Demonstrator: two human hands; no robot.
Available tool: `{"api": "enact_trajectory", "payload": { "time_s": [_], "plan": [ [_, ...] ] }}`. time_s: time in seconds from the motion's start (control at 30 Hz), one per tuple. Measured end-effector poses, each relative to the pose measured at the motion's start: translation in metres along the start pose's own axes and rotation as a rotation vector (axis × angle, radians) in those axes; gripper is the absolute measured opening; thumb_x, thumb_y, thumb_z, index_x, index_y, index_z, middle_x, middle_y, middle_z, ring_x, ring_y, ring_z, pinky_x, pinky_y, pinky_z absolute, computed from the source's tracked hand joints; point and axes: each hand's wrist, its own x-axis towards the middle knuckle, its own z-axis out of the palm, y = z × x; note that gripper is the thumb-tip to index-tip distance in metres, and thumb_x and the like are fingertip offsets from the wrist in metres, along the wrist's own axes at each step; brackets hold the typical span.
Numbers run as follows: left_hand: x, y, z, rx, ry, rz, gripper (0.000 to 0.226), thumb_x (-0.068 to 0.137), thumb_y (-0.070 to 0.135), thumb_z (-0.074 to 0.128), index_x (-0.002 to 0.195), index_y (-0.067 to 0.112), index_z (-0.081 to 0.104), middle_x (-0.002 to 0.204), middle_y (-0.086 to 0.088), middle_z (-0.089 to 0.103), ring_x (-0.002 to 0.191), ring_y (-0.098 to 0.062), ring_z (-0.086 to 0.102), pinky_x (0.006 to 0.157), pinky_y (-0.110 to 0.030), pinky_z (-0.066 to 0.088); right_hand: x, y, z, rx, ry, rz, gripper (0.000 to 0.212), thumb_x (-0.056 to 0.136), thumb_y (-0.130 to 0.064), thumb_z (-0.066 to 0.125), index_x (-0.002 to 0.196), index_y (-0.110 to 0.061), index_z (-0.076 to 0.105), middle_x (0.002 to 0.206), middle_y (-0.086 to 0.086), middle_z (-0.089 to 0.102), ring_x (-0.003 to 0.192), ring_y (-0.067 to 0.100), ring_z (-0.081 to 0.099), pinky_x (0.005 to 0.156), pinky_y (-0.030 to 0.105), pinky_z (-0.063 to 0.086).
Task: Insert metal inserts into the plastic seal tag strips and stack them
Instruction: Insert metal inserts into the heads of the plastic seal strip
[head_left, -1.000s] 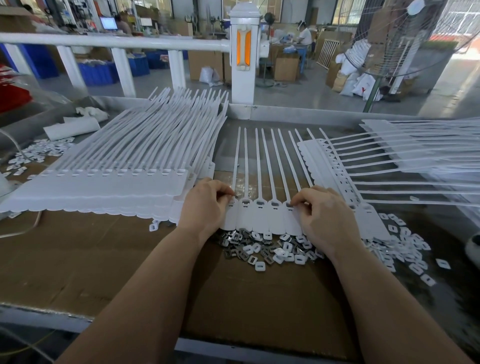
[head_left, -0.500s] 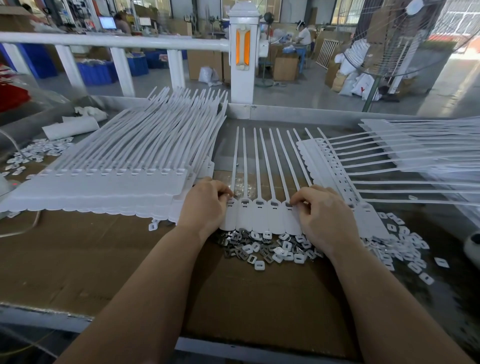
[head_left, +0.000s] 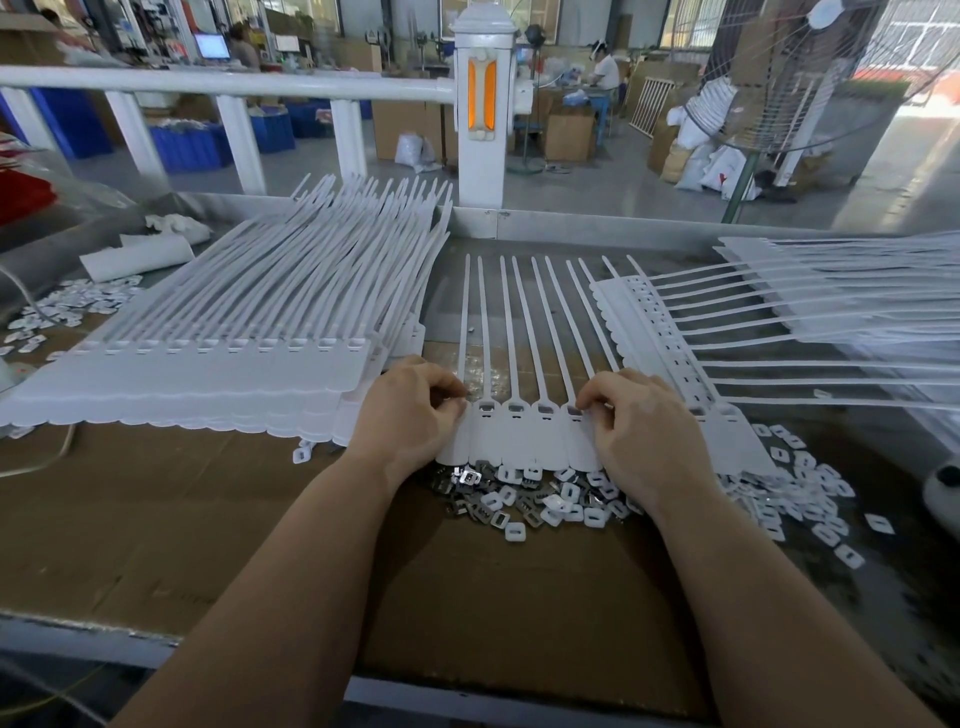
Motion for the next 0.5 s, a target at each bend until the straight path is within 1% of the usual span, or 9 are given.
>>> {"api": "enact_trajectory", "payload": {
  "time_s": [0.07,0.17,0.37,0.5],
  "plan": [
    [-0.0003,0.0006,0.0,-0.013,0.006,0.002,0.009,0.083,0.016,0.067,0.092,0.015,0.07,0.086,0.011,0.051,0.071,0.002,0.045,0.066,0.007,0.03,0.0004,-0.0006,0.0002,0.001,0.002,0.0,0.014,0.089,-0.011,0.053,0.09,-0.017,0.065,0.091,-0.002,0.063,0.085,0.012,0.044,0.078,0.025,0.035],
    [-0.0014,0.0012,0.0,-0.02,0.022,-0.008,0.011,0.083,0.017,0.068,0.093,0.014,0.07,0.09,0.007,0.054,0.075,-0.001,0.047,0.067,0.008,0.03,0.001,-0.0008,0.0014,-0.022,-0.008,-0.008,0.013,0.09,-0.012,0.052,0.091,-0.016,0.064,0.091,-0.002,0.061,0.083,0.011,0.04,0.079,0.026,0.035],
    [-0.0023,0.0006,-0.001,-0.001,0.024,-0.003,0.012,0.087,0.012,0.063,0.095,0.013,0.072,0.089,0.008,0.052,0.08,-0.005,0.047,0.068,0.008,0.028,0.0007,-0.0016,0.0012,-0.021,-0.021,0.001,0.01,0.09,-0.013,0.052,0.09,-0.018,0.061,0.091,-0.003,0.059,0.084,0.013,0.042,0.083,0.033,0.04],
    [-0.0022,0.0003,-0.0008,-0.01,0.028,-0.004,0.012,0.086,0.01,0.063,0.093,0.013,0.072,0.089,0.007,0.054,0.081,-0.005,0.049,0.068,0.007,0.029,0.0018,-0.0034,0.0024,-0.04,-0.02,0.021,0.01,0.09,-0.013,0.051,0.092,-0.017,0.061,0.093,-0.001,0.058,0.085,0.014,0.041,0.084,0.035,0.04]
  ]
}}
